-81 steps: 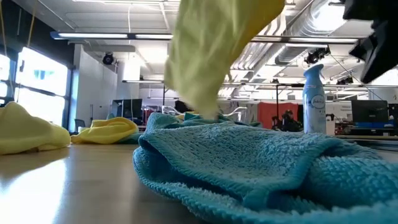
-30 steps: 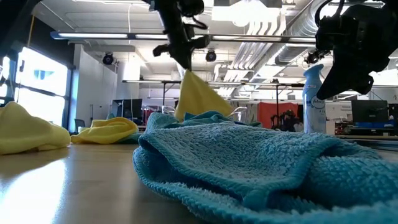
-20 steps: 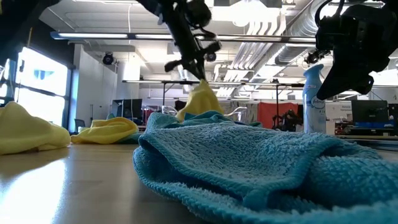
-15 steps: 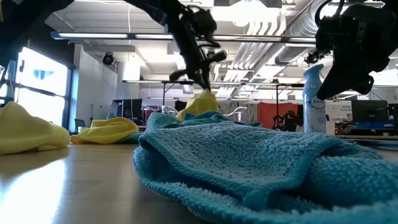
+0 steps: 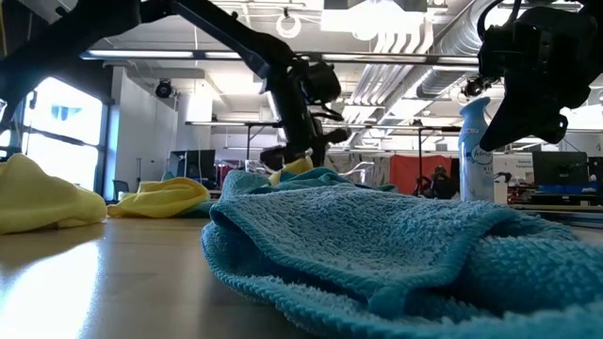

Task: Sort microfiber towel by color & place in baskets
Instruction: Put the yellow microfiber towel into the top transparent bin

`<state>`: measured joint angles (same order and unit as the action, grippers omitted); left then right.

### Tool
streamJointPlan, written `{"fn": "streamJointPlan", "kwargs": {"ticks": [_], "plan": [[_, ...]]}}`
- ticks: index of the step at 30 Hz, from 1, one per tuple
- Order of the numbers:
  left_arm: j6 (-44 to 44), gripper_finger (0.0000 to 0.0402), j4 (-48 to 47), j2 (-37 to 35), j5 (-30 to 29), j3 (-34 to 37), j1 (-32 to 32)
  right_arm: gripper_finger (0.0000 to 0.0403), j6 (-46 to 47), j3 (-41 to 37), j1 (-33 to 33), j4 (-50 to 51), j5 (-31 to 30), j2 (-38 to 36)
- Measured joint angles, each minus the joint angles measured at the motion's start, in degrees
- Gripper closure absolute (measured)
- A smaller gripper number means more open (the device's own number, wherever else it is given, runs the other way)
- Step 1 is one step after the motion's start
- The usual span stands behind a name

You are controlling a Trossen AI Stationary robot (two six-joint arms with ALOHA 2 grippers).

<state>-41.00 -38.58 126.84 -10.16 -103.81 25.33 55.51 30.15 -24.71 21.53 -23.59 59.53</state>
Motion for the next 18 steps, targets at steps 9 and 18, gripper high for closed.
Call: {"fn": "streamJointPlan", "kwargs": {"ticks": [9, 18], "plan": [[-2.26, 0.0265, 0.83, 1.00, 2.63, 0.00, 1.27, 0.0403, 0.17, 0.00, 0.00, -0.02, 0.02, 0.00], [-1.27, 0.0258, -1.85, -1.48, 2.78, -4.15, 1.13, 0.0403, 0.05, 0.00, -0.04, 0.01, 0.12, 0.00]]}}
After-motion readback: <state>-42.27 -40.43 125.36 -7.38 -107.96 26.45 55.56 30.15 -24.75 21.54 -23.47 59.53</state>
